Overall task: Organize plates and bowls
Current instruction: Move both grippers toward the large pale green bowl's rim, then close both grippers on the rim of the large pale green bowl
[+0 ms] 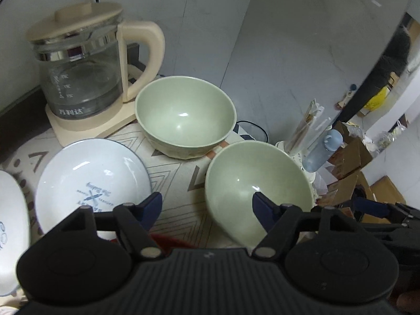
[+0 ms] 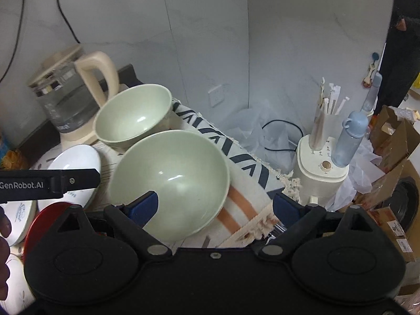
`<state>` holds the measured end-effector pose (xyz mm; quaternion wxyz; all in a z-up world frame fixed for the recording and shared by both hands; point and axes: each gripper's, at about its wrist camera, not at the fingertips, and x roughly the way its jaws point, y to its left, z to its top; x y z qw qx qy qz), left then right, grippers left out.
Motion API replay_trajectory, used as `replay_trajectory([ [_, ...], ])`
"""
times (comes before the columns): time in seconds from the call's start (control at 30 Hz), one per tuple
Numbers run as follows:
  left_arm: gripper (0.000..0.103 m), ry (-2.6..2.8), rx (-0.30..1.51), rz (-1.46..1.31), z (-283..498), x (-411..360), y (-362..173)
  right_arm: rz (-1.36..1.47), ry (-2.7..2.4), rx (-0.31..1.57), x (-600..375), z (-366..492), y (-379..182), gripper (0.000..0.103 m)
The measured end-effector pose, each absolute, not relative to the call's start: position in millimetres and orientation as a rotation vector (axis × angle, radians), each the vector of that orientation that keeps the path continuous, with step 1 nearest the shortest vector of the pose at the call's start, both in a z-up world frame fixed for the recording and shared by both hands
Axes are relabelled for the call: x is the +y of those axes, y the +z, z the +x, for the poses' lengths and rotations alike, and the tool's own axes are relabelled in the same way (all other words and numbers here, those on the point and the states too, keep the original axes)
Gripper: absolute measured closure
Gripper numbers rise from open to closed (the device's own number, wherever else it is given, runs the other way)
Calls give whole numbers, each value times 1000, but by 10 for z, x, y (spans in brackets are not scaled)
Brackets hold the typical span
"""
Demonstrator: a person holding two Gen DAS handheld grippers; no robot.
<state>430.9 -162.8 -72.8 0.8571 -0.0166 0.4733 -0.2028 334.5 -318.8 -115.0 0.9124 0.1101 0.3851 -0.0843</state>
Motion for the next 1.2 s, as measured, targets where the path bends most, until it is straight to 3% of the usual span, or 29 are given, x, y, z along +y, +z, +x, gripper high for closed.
replay_trajectory([
  [0.23, 32, -393, 1055, -17, 4619, -1834, -955, 240, -132, 842, -3373, 3660, -1345, 18],
  [0.5, 47, -335, 1140, -26, 4867, -1922, -1187, 217, -63, 926, -3409, 3971, -1559, 32],
  [0.6, 57, -324, 1180, -44, 4943, -1930, -1271, 203, -49, 953, -3424, 4087, -1615, 43],
  [0.77, 78, -315, 1234, -52, 5027, -1974, -1371, 221, -3, 1009, -3462, 4230, -1709, 80],
  [0.87, 85, -338, 1248, -67, 5020, -2004, -1387, 226, -7, 1004, -3487, 4243, -1703, 91],
  [1.2, 85, -356, 1186, -77, 4853, -1941, -1191, 229, -22, 904, -3513, 4120, -1447, 94],
])
